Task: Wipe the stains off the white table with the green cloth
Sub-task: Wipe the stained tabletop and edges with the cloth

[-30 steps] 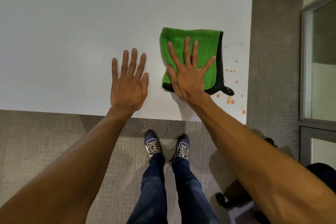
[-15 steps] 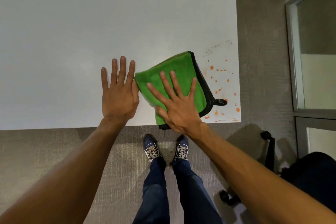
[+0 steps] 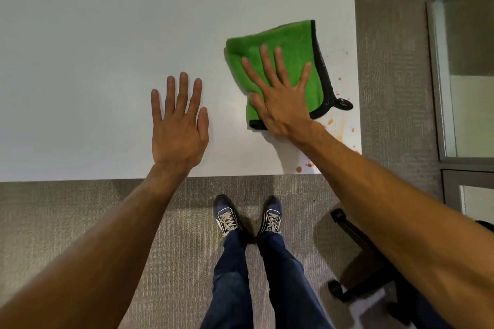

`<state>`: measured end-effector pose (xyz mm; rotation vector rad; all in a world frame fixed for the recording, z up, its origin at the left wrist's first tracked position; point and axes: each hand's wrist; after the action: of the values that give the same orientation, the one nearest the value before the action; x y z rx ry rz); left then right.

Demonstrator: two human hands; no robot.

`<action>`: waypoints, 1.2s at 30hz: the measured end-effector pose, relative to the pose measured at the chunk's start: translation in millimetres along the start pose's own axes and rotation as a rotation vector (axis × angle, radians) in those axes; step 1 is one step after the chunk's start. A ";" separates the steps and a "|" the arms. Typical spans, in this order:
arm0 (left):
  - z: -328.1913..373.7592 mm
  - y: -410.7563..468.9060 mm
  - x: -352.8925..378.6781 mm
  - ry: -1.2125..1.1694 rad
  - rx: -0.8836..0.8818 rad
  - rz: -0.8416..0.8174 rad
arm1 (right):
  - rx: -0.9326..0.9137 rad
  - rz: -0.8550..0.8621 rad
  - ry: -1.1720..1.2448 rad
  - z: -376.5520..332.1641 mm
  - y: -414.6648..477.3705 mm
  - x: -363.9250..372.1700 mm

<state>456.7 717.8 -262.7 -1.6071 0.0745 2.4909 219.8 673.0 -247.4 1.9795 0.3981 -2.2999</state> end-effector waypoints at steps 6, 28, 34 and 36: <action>2.3 0.2 -1.2 -0.001 -0.009 -0.005 | -0.200 0.044 -0.040 -10.9 -70.5 11.2; 1.5 -0.5 3.3 0.015 -0.008 0.020 | -0.038 0.013 -0.023 -23.5 8.1 -2.6; 2.9 -0.9 1.2 0.049 -0.009 0.002 | -0.261 0.065 -0.051 -40.8 -76.6 9.2; 3.0 -2.5 0.9 0.053 -0.015 0.003 | -0.275 0.060 -0.054 -41.8 -84.4 10.7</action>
<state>454.1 720.8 -262.0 -1.6797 0.0652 2.4570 238.8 765.8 -251.4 1.7704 0.6050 -2.1252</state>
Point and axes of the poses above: each hand's wrist, its own y-axis towards the middle knuckle, its own x-axis out of the palm, z = x × y, and after that the axes turned 13 degrees about -y, right-handed
